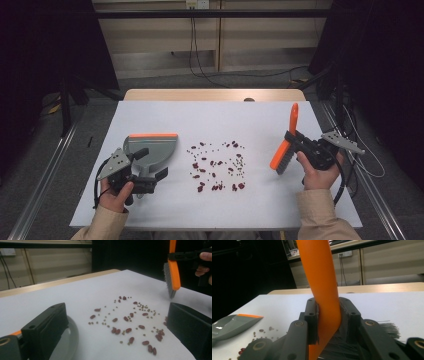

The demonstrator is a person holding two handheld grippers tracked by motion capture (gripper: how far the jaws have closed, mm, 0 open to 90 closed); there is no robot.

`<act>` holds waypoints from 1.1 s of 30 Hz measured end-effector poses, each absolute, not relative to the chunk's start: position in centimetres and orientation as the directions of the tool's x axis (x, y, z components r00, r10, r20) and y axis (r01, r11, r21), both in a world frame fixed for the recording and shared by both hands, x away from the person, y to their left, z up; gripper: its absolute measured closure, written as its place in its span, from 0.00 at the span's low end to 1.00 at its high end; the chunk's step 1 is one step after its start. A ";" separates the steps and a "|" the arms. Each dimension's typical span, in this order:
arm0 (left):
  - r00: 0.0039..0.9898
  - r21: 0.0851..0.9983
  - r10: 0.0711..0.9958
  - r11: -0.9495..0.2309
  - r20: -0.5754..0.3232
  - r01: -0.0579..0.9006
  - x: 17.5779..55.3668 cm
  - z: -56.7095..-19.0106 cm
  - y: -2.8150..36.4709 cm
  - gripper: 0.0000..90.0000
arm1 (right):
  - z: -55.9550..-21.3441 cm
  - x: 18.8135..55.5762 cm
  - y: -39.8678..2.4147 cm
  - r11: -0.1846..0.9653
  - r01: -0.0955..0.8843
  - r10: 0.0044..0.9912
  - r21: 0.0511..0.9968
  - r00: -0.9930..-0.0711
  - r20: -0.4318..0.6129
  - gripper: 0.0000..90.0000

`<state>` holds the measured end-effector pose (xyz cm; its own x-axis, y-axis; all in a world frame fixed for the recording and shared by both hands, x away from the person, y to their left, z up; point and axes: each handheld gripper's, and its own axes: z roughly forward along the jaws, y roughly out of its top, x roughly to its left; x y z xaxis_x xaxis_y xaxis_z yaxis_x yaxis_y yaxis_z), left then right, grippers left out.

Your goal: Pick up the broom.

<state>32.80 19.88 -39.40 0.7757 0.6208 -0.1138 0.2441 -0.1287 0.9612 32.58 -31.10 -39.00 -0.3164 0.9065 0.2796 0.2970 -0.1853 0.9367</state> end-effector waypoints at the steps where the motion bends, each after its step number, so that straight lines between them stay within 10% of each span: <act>1: 0.779 0.962 0.617 -0.128 -0.114 0.242 32.9 -39.3 19.5 0.04 | -38.8 32.7 -30.8 -0.179 0.299 0.905 0.937 -0.323 0.277 0.79; 33: 0.857 0.942 0.487 -0.180 -0.165 0.284 35.7 -39.7 10.5 0.17 | -35.9 36.3 -20.3 -0.130 0.286 0.832 0.949 -0.490 0.261 0.79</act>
